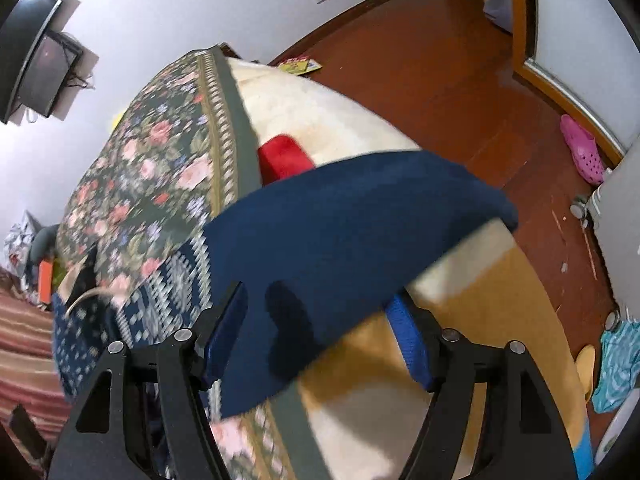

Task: Fold large clothes

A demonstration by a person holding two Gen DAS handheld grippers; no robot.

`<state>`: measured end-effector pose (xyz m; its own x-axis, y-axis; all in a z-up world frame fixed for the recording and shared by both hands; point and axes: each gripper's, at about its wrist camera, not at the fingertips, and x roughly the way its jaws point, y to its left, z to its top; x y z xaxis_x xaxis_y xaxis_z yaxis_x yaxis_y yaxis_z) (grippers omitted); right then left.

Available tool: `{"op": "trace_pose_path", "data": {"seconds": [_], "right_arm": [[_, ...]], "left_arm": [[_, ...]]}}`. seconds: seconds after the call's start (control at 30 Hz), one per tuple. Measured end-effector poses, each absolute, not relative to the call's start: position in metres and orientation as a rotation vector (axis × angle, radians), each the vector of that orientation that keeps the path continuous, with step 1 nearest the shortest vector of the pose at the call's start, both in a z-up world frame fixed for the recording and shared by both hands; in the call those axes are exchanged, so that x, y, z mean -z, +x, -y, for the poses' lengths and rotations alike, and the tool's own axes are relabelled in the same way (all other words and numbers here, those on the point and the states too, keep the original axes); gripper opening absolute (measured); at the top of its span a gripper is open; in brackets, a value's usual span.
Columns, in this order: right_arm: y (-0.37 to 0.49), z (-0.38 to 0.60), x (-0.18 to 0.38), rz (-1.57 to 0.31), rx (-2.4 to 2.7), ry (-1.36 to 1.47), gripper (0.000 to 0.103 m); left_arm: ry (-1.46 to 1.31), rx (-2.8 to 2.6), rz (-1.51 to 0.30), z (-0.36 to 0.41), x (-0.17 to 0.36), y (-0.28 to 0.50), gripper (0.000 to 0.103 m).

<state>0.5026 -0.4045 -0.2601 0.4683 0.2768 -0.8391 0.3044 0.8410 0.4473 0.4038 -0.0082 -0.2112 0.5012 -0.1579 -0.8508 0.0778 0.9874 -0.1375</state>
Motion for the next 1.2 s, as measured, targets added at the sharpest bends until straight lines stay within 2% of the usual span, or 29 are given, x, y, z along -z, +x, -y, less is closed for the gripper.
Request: {"op": "trace_pose_path", "data": {"seconds": [0.13,0.2,0.27,0.3,0.33,0.43,0.67,0.8,0.9,1.03,1.2], "right_arm": [[0.517,0.402,0.266,-1.065,0.084,0.526,0.068],[0.522,0.399,0.267,-1.061,0.131,0.488,0.063],[0.526,0.397,0.263,-1.057,0.185,0.456,0.047],[0.527,0.394,0.258,-1.05,0.195,0.44,0.031],[0.528,0.393,0.254,-1.044,0.2,0.433,0.019],[0.523,0.389,0.235,-0.996,0.205,0.406,0.008],[0.501,0.363,0.161,-0.851,0.028,0.375,0.006],[0.483,0.324,0.107,-0.746,-0.113,0.328,0.006],[0.473,0.286,0.088,-0.725,-0.276,0.37,0.006],[0.459,0.23,0.085,-0.75,-0.446,0.373,0.006],[0.442,0.153,0.119,-0.877,-0.592,0.29,0.006]], "left_arm": [[-0.076,0.14,-1.048,0.007,0.216,0.401,0.075],[-0.065,0.139,-1.05,0.006,0.218,0.398,0.075],[-0.054,0.142,-1.06,0.006,0.22,0.393,0.075],[-0.048,0.143,-1.062,0.005,0.22,0.392,0.075],[-0.038,0.142,-1.063,0.004,0.219,0.39,0.075],[-0.018,0.133,-1.057,0.001,0.216,0.383,0.075],[-0.02,0.124,-1.018,-0.008,0.196,0.37,0.075],[-0.029,0.122,-0.988,-0.014,0.182,0.362,0.075],[-0.029,0.116,-0.965,-0.017,0.173,0.355,0.075],[-0.05,0.11,-0.947,-0.024,0.165,0.346,0.075],[-0.028,0.103,-0.929,-0.033,0.158,0.331,0.075]]}}
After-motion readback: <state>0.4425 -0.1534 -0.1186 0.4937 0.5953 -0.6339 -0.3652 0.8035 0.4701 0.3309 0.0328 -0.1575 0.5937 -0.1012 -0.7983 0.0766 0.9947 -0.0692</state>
